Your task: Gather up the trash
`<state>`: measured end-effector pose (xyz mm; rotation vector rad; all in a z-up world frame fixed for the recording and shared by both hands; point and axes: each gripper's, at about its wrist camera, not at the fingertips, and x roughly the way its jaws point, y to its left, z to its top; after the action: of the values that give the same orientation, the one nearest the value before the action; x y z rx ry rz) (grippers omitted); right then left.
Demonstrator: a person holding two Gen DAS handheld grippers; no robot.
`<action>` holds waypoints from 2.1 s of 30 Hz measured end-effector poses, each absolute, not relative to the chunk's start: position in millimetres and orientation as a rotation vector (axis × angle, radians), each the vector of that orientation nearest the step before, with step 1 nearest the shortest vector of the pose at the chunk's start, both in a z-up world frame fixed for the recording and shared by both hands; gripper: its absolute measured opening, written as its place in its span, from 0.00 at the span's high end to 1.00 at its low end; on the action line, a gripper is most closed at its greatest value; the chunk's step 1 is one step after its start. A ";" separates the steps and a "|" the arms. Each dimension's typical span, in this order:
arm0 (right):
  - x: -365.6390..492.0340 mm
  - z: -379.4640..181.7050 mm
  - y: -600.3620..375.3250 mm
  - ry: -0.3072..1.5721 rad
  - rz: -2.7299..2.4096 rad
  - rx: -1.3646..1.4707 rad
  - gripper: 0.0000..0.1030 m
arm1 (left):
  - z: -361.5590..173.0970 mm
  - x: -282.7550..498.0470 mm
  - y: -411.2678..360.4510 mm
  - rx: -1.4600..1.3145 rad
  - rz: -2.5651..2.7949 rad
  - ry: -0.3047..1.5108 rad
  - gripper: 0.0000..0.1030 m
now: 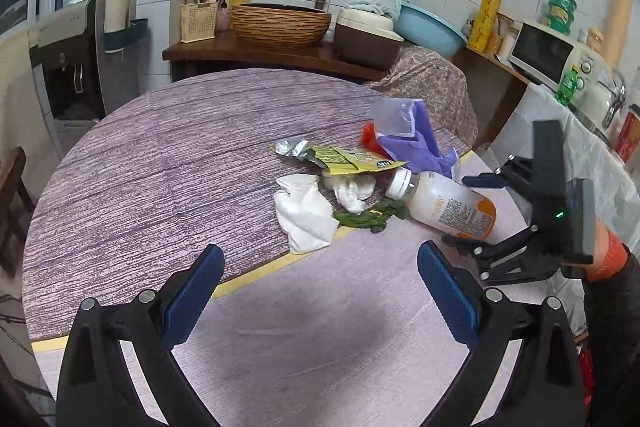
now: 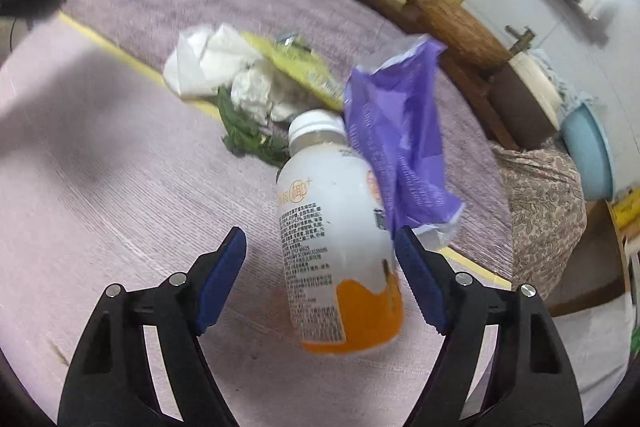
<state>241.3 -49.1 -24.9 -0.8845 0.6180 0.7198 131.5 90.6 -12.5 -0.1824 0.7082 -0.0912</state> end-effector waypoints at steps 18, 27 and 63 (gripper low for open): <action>241.6 -31.4 -53.5 0.682 0.759 -0.795 0.40 | 20.5 253.1 75.6 -0.151 -0.233 0.775 0.07; 209.2 -25.8 -94.1 0.658 0.743 -0.621 0.40 | -2.4 319.0 2.6 -0.074 -0.311 0.927 0.06; 131.5 -17.4 -237.7 0.464 0.576 -0.030 0.40 | 49.4 238.1 -124.2 -0.001 -0.471 0.620 0.87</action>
<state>131.5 -237.7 -17.4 -0.0300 0.4640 0.5760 238.1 -124.2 49.4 -0.0007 0.6205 -0.4713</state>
